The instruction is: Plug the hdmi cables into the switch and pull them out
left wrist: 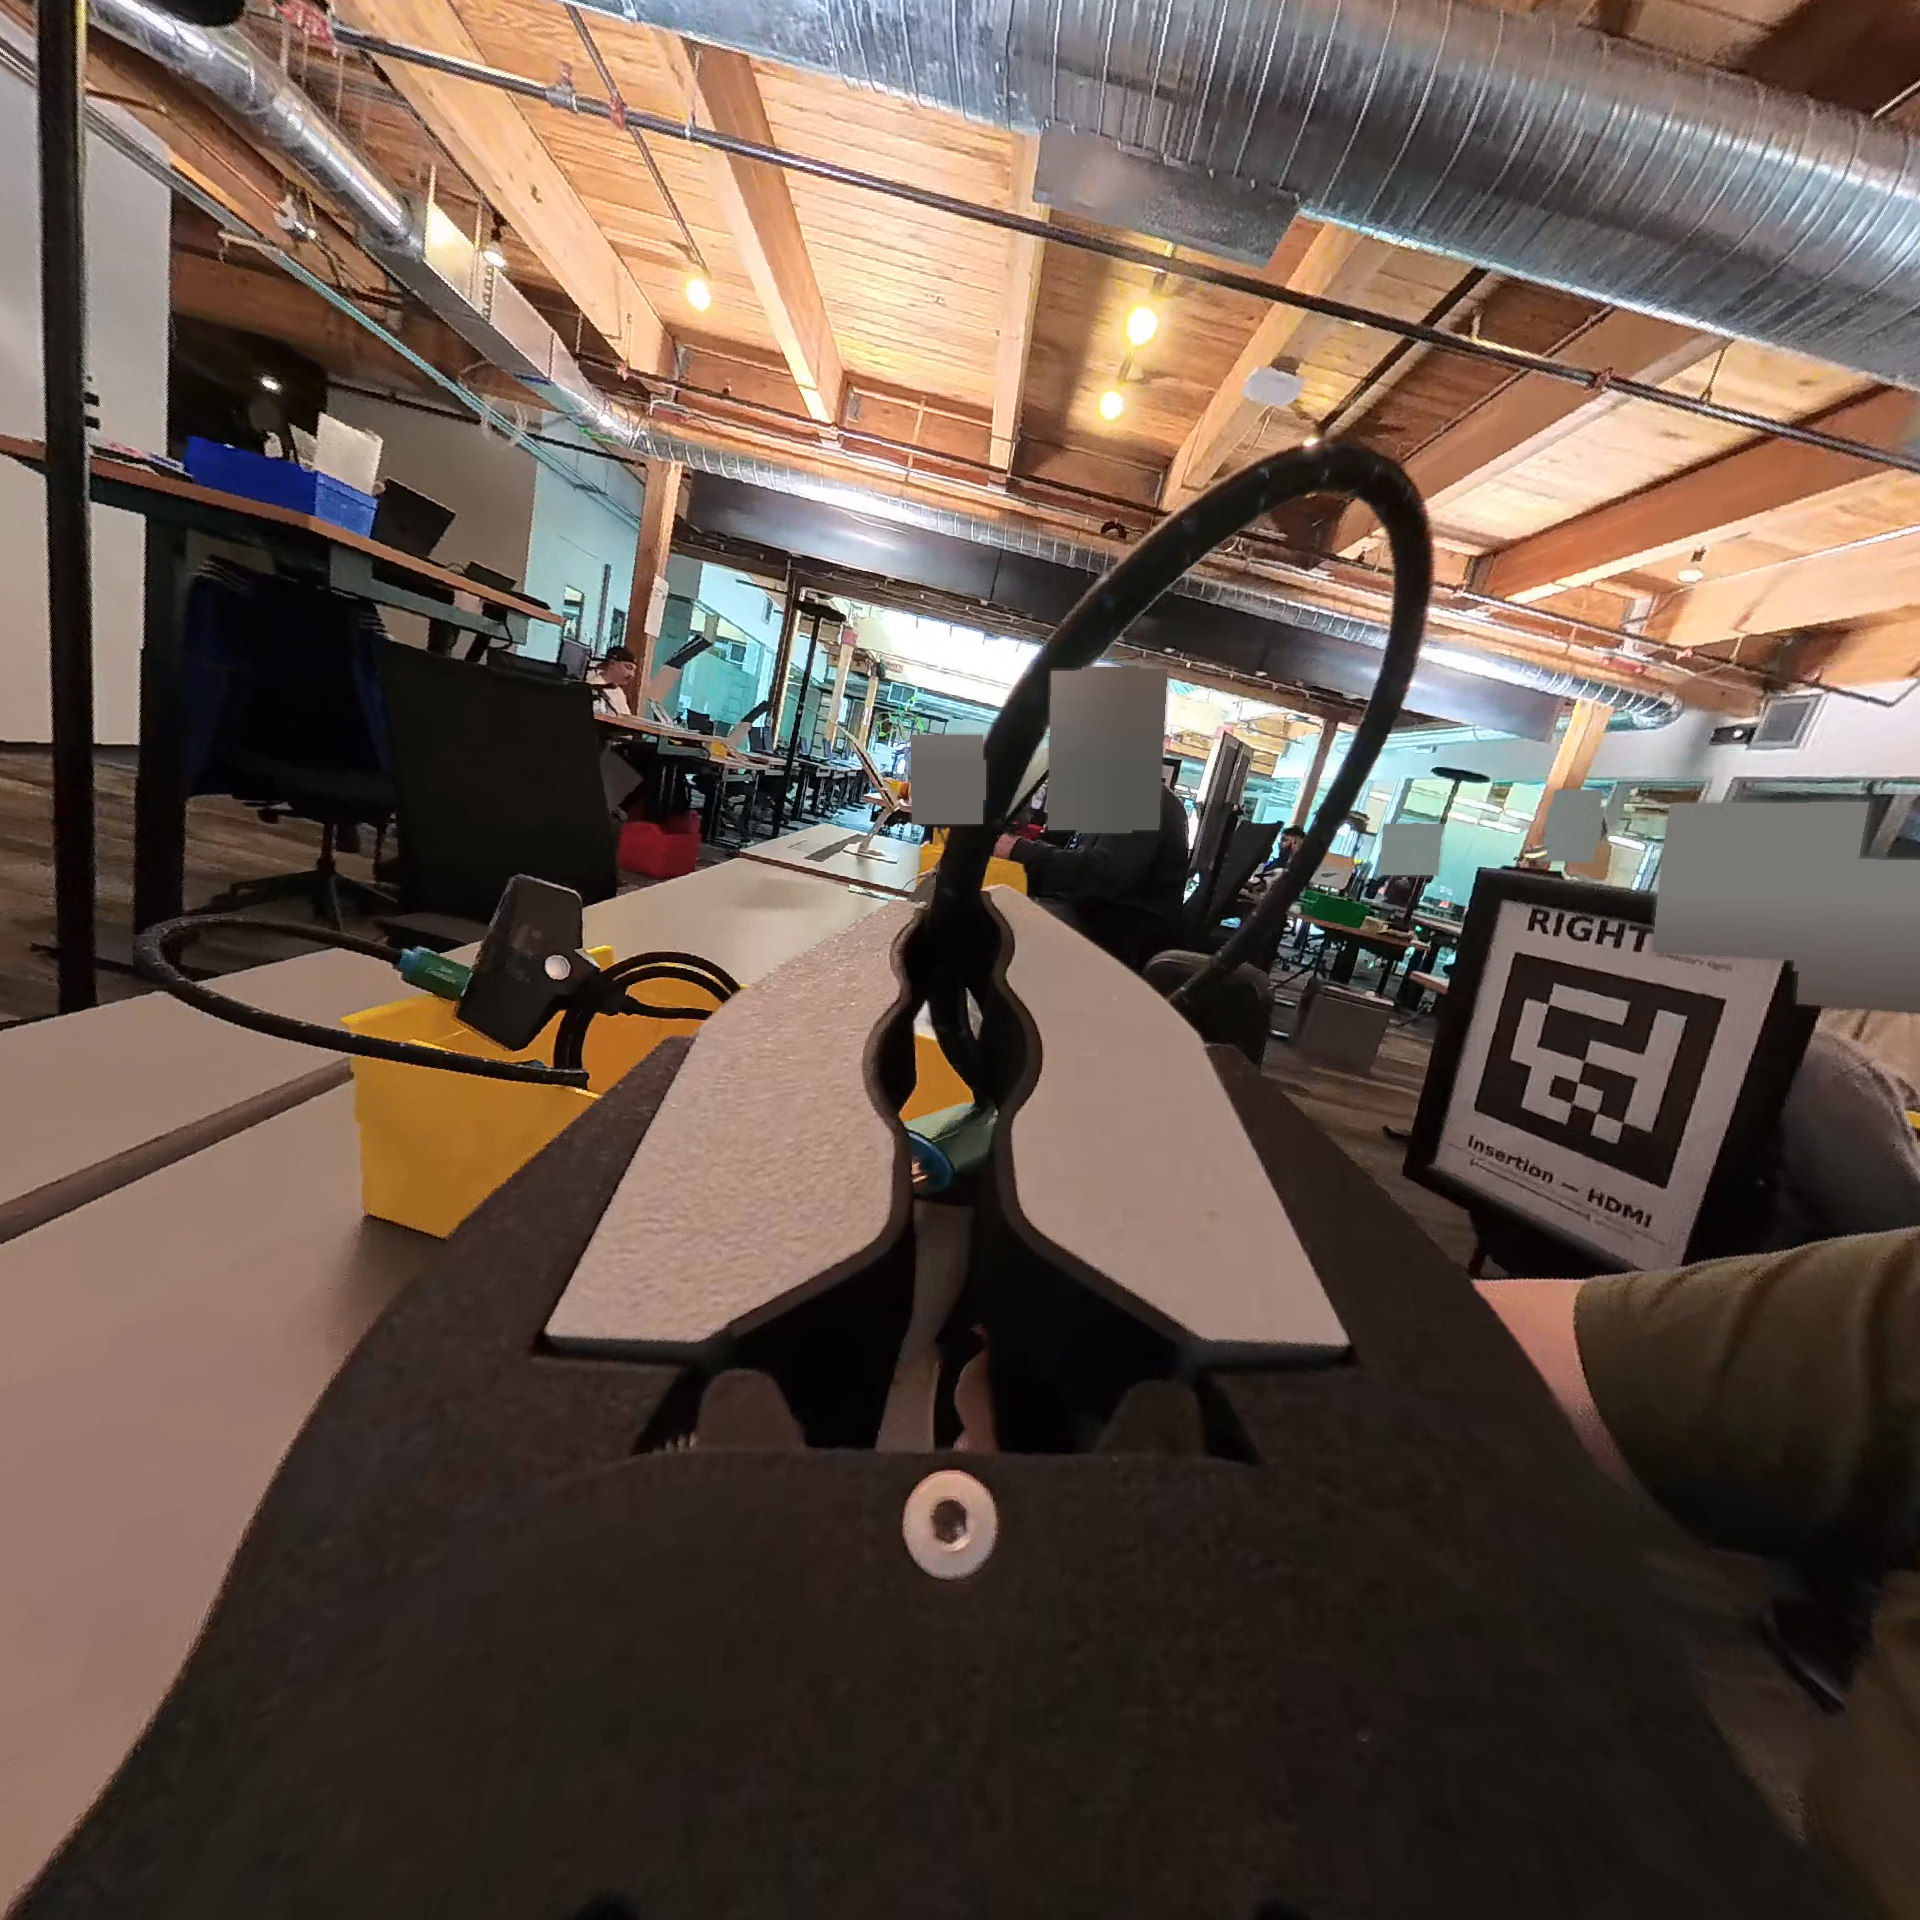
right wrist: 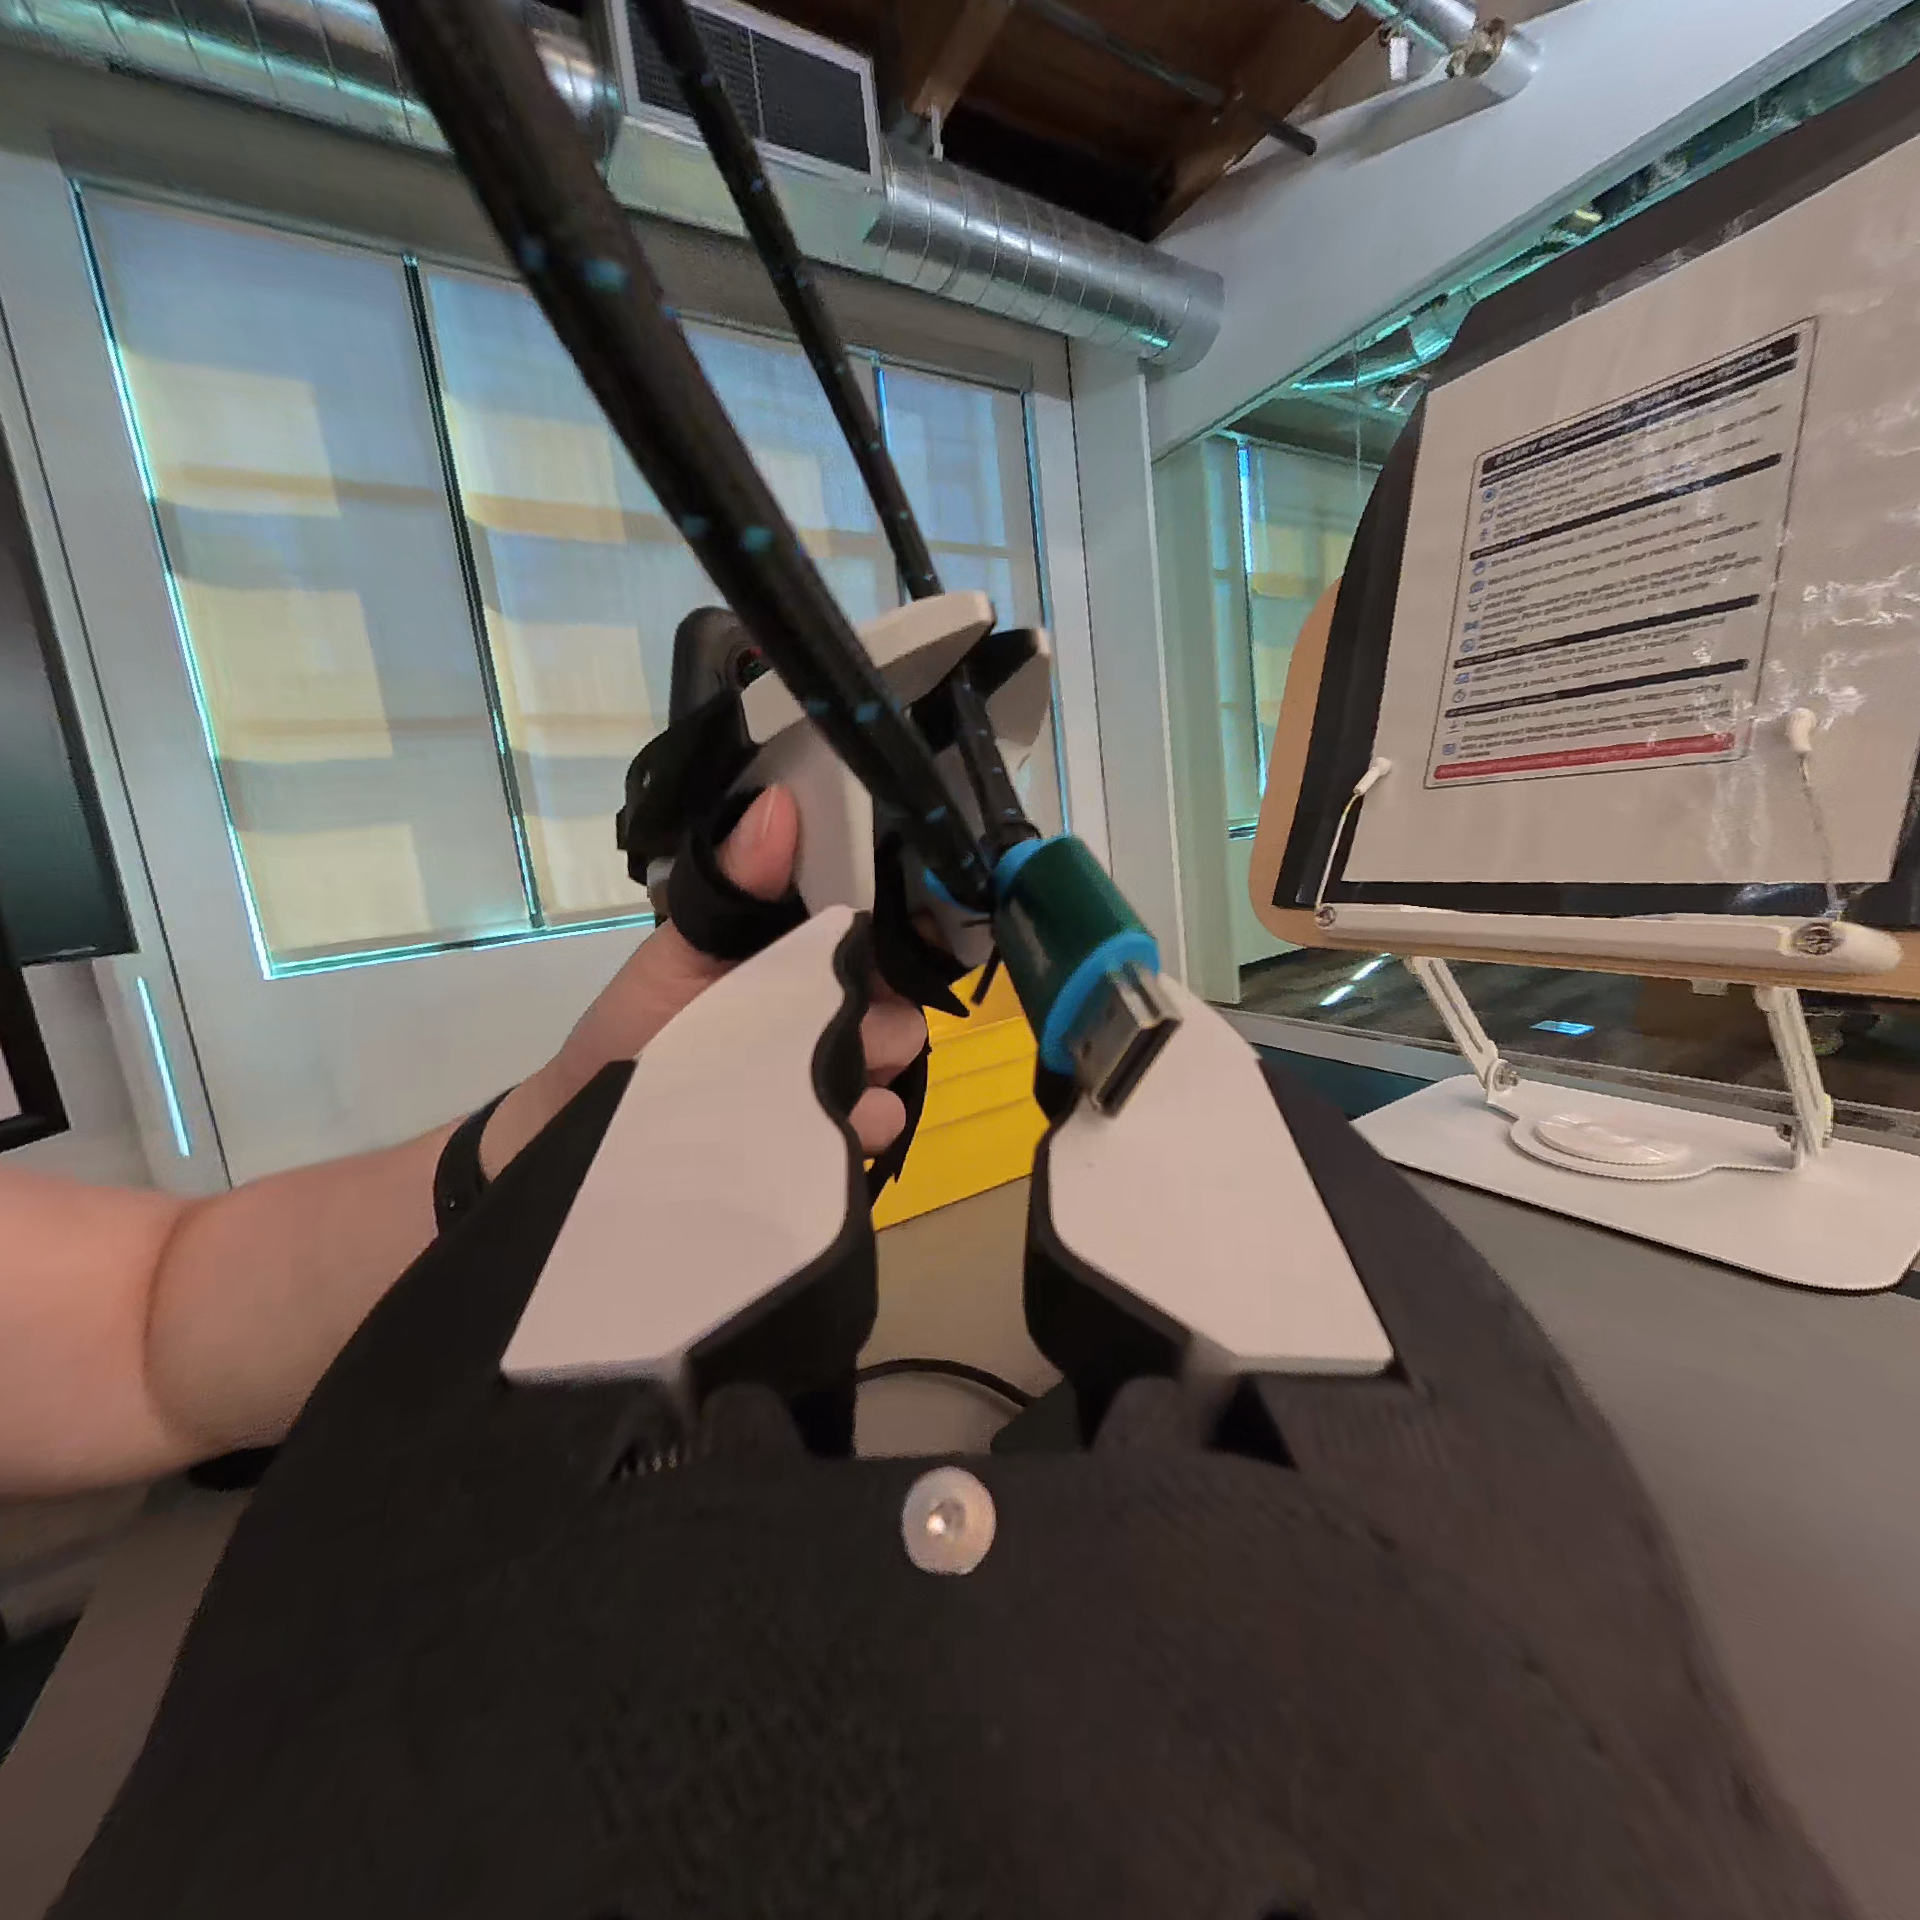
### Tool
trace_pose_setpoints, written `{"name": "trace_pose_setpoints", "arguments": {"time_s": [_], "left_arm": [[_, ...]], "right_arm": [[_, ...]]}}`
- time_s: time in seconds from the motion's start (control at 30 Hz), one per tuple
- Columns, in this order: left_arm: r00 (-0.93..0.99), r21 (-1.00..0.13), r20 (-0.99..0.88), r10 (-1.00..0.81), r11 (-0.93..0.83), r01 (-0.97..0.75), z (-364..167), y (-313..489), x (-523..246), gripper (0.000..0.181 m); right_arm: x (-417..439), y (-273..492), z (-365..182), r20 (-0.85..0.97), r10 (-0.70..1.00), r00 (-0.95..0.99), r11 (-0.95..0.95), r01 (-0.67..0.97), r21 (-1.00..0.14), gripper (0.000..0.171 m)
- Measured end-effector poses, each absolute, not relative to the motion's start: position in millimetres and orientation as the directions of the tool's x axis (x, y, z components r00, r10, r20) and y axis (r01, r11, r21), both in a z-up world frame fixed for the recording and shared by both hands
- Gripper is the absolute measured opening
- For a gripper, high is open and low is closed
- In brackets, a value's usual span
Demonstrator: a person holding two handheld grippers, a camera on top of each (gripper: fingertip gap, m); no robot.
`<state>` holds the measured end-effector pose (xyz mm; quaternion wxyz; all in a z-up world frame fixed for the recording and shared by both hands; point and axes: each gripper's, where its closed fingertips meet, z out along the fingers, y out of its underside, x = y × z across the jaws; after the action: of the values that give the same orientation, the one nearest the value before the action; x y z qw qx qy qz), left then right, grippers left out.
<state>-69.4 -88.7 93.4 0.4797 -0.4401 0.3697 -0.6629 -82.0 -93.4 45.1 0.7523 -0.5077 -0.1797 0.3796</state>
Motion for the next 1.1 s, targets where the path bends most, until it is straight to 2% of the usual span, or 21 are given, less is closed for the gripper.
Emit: {"name": "trace_pose_setpoints", "arguments": {"time_s": [0.03, 0.33, 0.67, 0.83, 1.1], "left_arm": [[-0.157, -0.916, 0.224, -0.962, -0.263, 0.303, 92, -90, -68, 0.006], [-0.176, -0.927, 0.202, -0.964, -0.246, 0.282, 90, -96, -65, 0.006], [-0.098, -0.955, 0.114, -0.989, -0.137, 0.263, 85, -96, -63, 0.006], [-0.104, -0.954, 0.127, -0.986, -0.150, 0.261, 85, -94, -64, 0.006], [-0.115, -0.955, 0.127, -0.985, -0.153, 0.255, 85, -97, -63, 0.006]], "right_arm": [[-79, -93, 46, -0.114, 0.746, 0.656, 0.206, -0.391, -0.897, 0.029], [-71, -93, 50, -0.051, 0.737, 0.674, 0.254, -0.346, -0.903, 0.023], [-65, -89, 49, -0.122, 0.748, 0.652, 0.195, -0.393, -0.899, 0.027], [-67, -89, 48, -0.054, 0.743, 0.667, 0.220, -0.320, -0.922, 0.023], [-66, -92, 50, -0.029, 0.733, 0.680, 0.248, -0.306, -0.919, 0.023]]}}
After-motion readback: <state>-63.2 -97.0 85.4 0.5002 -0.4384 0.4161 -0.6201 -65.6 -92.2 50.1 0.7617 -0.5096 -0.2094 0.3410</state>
